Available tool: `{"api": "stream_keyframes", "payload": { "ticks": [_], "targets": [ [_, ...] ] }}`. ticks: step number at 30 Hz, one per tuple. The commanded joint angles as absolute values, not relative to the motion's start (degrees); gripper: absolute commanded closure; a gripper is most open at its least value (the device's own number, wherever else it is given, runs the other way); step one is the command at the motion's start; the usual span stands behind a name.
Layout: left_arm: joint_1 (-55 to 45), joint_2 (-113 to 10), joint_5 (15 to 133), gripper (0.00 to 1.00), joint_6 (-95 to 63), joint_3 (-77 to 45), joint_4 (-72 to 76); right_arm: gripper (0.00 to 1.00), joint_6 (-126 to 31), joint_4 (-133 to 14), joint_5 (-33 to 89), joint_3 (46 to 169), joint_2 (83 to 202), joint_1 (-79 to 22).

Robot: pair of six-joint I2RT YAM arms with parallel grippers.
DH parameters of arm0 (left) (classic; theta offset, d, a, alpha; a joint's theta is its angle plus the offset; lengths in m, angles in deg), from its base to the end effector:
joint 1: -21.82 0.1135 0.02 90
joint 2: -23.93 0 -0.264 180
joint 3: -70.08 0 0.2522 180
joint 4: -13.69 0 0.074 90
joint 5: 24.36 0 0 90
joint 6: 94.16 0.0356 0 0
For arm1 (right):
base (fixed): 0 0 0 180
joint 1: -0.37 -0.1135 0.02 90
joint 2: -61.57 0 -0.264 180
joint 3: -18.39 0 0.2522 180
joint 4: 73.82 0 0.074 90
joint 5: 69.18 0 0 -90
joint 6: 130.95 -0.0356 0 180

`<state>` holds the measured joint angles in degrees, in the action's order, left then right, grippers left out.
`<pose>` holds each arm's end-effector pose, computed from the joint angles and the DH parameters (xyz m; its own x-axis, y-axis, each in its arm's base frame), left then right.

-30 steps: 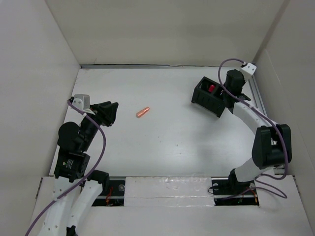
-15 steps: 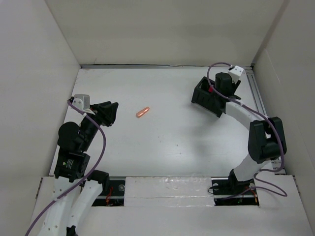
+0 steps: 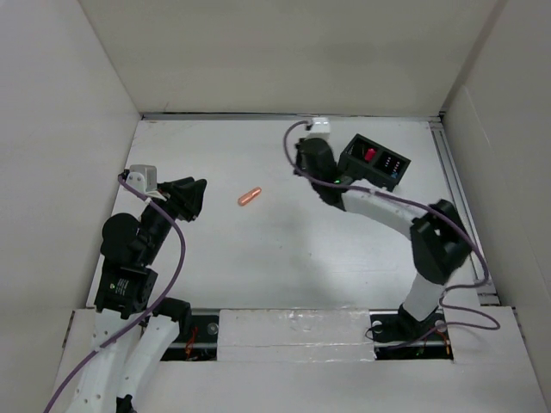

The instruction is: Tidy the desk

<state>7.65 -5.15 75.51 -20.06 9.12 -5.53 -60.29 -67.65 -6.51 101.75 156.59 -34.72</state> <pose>0.1050 -0.0328 0.3989 0.0939 -0.3021 -0.9487 0.4461 0.8646 -0.2312 0.3290 0.2112 0.2932 -0.2871 0.1579 -0.9448 -0.0615 0.9813 0.1826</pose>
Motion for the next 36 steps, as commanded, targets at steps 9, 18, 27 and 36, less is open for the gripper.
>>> {"api": "stream_keyframes", "payload": {
  "ticks": [9, 18, 27, 36],
  "targets": [
    [7.4, -3.3, 75.0, 0.67, -19.9, 9.0, -3.3, 0.21, -62.9, -47.1, 7.0, 131.1, 186.3, -50.2],
    [7.4, -2.6, 77.1, 0.67, -20.2, 9.1, -2.9, 0.15, -66.9, -48.9, 13.4, 132.1, 190.8, -50.2],
    [7.4, -2.1, 77.1, 0.67, -20.3, 8.9, -3.1, 0.15, -68.1, -43.5, 11.0, 142.8, 197.7, -48.6],
    [7.4, -0.5, 77.9, 0.67, -20.4, 8.9, -2.8, 0.27, -65.6, -31.8, 2.0, 151.8, 201.8, -48.1]
  ]
}}
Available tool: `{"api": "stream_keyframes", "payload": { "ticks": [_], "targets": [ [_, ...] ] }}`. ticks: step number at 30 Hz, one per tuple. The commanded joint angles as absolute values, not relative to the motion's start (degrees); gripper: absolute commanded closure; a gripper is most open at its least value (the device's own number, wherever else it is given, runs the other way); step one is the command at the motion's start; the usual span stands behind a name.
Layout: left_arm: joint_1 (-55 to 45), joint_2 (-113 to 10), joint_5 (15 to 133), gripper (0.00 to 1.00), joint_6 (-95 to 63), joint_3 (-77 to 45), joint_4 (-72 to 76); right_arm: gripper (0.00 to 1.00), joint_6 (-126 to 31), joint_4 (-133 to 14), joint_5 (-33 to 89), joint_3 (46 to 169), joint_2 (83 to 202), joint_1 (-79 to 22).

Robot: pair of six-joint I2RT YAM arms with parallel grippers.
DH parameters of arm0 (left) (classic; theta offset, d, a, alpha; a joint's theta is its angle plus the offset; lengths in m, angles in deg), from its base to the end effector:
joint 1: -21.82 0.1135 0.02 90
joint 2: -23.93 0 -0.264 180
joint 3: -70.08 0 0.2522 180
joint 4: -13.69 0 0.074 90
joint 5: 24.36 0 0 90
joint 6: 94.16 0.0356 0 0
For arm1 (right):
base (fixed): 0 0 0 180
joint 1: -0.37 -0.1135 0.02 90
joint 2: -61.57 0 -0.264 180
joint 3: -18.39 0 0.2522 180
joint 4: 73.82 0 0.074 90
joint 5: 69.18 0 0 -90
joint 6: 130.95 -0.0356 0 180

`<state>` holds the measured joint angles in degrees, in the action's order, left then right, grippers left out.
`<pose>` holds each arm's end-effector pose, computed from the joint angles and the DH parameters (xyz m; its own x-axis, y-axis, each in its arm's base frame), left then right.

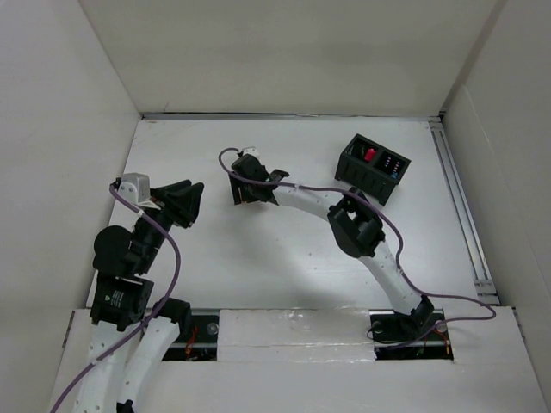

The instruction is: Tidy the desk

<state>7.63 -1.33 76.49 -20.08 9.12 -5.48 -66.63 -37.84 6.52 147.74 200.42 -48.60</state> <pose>0.0861 -0.0287 0.4043 0.1512 -0.3161 -0.9366 0.4754 0.8540 -0.2115 0.3635 0.4043 0.1682 -0.6893 -0.1525 -0.7082 -0.3535 0.9241 0.1451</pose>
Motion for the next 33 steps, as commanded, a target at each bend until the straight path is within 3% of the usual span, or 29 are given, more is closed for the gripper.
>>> {"api": "stream_keyframes", "payload": {
  "ticks": [1, 9, 15, 19, 26, 33],
  "targets": [
    [7.4, -0.4, 77.7, 0.67, -20.5, 8.9, -2.9, 0.30, -65.3, -31.1, 0.6, 152.5, 202.2, -48.1],
    [7.4, 0.3, 78.2, 0.67, -20.6, 9.0, -2.6, 0.35, -62.5, -25.3, -2.1, 157.6, 204.7, -47.5],
    [7.4, -0.2, 78.3, 0.67, -20.7, 9.1, -2.4, 0.28, -61.2, -26.1, -2.6, 156.6, 203.8, -45.7],
    [7.4, -0.6, 78.4, 0.67, -20.6, 9.1, -2.4, 0.41, -60.6, -25.2, -1.1, 158.6, 205.2, -45.0],
    [7.4, -1.4, 78.2, 0.67, -20.6, 9.2, -2.6, 0.74, -60.9, -30.3, -1.2, 151.6, 201.9, -44.5],
    [7.4, -2.6, 78.9, 0.67, -20.7, 9.3, -2.5, 0.82, -60.7, -43.6, -4.3, 124.7, 184.8, -45.5]
  ]
}}
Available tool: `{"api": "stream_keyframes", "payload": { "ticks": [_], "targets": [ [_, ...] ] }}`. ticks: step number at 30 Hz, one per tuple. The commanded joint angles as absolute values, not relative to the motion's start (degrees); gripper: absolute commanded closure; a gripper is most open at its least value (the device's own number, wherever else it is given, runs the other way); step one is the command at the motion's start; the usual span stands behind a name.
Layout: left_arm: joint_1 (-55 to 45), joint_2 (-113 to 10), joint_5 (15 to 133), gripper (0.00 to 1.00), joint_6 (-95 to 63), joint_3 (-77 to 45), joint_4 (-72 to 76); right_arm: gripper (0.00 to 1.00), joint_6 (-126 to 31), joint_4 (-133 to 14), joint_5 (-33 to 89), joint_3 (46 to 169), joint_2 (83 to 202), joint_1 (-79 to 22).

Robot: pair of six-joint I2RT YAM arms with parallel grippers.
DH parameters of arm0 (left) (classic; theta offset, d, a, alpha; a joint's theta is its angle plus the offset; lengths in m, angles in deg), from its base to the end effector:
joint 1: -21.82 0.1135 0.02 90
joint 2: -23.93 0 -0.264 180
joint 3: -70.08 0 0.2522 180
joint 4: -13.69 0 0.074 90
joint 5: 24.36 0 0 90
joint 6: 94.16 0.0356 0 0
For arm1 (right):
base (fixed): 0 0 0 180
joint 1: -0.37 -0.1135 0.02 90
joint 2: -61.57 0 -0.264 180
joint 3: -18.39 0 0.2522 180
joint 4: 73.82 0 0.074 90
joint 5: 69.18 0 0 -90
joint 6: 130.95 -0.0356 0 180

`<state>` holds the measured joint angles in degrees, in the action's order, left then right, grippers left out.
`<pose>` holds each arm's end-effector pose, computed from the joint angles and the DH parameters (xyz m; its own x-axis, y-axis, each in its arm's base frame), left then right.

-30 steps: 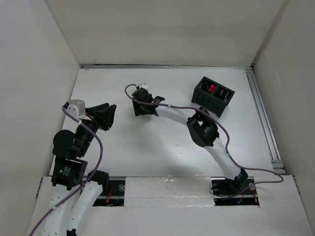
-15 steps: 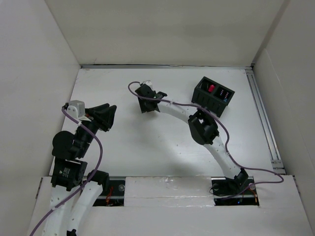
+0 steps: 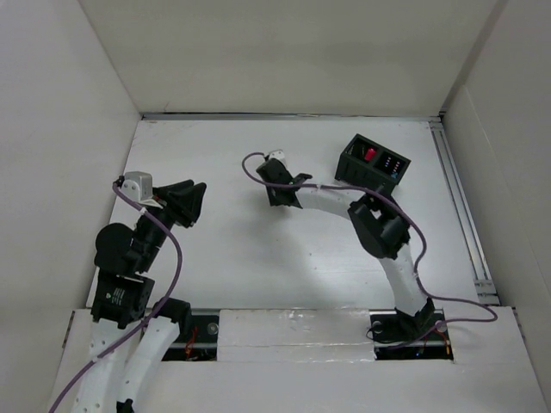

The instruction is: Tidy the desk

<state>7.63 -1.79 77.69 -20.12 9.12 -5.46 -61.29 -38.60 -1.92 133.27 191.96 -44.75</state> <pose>0.0880 -0.0299 0.4037 0.1389 -0.3125 -0.9397 0.4913 0.8456 -0.2086 0.3638 0.3458 0.1644 -0.6794 -0.2279 -0.6975 -0.2610 0.9634 -0.0606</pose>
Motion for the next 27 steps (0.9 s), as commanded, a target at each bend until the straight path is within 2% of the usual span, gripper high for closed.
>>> {"api": "stream_keyframes", "payload": {
  "ticks": [1, 4, 8, 12, 19, 27],
  "targets": [
    [7.4, -2.9, 79.2, 0.67, -20.7, 9.3, -2.4, 0.83, -61.0, -45.5, -4.6, 116.6, 178.6, -45.5],
    [7.4, -3.6, 79.2, 0.67, -20.7, 9.3, -2.4, 0.83, -61.6, -53.0, -5.1, 103.7, 168.5, -45.0],
    [7.4, -4.0, 79.0, 0.67, -20.8, 9.3, -2.4, 0.84, -61.3, -56.4, -9.0, 96.5, 150.9, -40.9],
    [7.4, -4.1, 78.7, 0.67, -20.6, 9.4, -2.4, 0.84, -60.9, -61.4, -9.1, 92.1, 141.3, -30.6],
    [7.4, -4.6, 77.8, 0.67, -20.4, 9.4, -2.8, 0.84, -61.3, -62.2, -13.5, 93.4, 143.1, -17.1],
    [7.4, -4.6, 77.0, 0.67, -20.2, 9.3, -3.1, 0.84, -59.2, -63.4, -11.1, 97.3, 147.5, -8.9]
  ]
}}
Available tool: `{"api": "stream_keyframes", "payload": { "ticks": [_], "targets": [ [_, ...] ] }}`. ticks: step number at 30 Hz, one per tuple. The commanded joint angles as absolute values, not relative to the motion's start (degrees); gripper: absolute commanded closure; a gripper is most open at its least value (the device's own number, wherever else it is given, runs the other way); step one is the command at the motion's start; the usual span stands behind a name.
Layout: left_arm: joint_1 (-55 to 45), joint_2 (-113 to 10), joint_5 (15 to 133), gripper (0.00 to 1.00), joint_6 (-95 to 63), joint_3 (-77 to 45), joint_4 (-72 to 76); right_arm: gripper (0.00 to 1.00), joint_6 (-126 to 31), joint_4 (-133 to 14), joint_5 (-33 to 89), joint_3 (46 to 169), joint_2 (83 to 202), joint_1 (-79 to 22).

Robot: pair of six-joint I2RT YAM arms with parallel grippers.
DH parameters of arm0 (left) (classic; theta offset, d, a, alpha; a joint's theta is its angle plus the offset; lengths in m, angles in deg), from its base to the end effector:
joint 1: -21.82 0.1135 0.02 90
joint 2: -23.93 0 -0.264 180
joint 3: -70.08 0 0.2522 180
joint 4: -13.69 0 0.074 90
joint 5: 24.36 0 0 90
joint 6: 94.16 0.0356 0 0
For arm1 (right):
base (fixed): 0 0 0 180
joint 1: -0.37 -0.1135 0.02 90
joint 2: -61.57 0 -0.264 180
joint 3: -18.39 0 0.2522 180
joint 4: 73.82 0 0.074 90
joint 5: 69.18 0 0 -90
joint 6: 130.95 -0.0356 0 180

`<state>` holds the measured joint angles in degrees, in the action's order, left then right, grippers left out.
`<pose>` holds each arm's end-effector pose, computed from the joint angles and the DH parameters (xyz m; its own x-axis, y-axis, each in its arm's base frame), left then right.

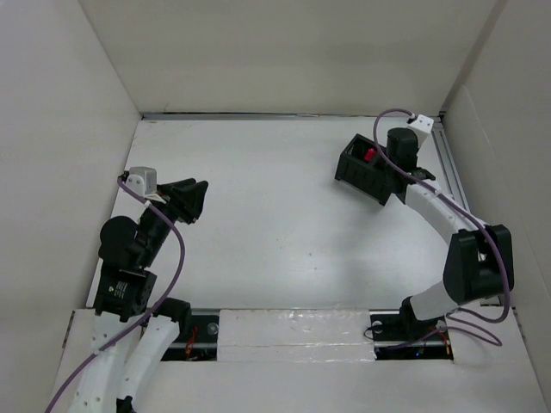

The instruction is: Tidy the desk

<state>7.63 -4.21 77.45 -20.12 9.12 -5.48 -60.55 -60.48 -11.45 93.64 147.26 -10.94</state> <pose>0.0999 -0.0328 0.4004 0.1010 -0.3031 -0.9476 0.4790 0.8496 -0.2208 0.3405 0.0487 0.2891 -0.2674 0.2358 -0.9343 0.4278 0.8979 0.1042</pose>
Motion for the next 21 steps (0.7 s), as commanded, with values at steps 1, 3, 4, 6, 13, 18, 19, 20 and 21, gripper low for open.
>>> {"api": "stream_keyframes", "payload": {
  "ticks": [1, 3, 4, 6, 13, 18, 19, 20, 21],
  "targets": [
    [7.4, -4.6, 77.2, 0.67, -20.2, 9.4, -3.1, 0.83, -59.2, -63.0, -10.9, 98.2, 149.0, -8.9],
    [7.4, -4.6, 76.9, 0.67, -20.1, 9.4, -2.9, 0.83, -59.4, -62.3, -10.5, 98.7, 150.5, -7.5],
    [7.4, -4.7, 76.6, 0.67, -20.1, 9.3, -3.0, 0.82, -59.8, -61.6, -8.5, 99.3, 151.3, -7.5],
    [7.4, -5.2, 76.7, 0.67, -20.0, 9.3, -3.1, 0.82, -61.0, -60.6, -7.9, 99.1, 153.4, -7.5],
    [7.4, -6.0, 77.1, 0.67, -20.0, 9.2, -3.1, 0.81, -62.8, -61.2, -8.4, 97.3, 154.2, -10.0],
    [7.4, -6.0, 76.9, 0.67, -20.1, 9.2, -3.1, 0.72, -64.4, -60.9, -10.6, 95.5, 152.9, -12.0],
    [7.4, -5.9, 77.2, 0.67, -20.0, 9.3, -3.1, 0.64, -64.8, -60.9, -11.3, 95.3, 152.5, -12.7],
    [7.4, -5.8, 77.2, 0.67, -20.0, 9.3, -3.1, 0.61, -64.9, -60.9, -11.7, 95.0, 152.4, -13.3],
    [7.4, -5.6, 77.1, 0.67, -20.0, 9.4, -2.8, 0.58, -65.0, -60.7, -12.0, 94.9, 152.2, -13.3]
  ]
}}
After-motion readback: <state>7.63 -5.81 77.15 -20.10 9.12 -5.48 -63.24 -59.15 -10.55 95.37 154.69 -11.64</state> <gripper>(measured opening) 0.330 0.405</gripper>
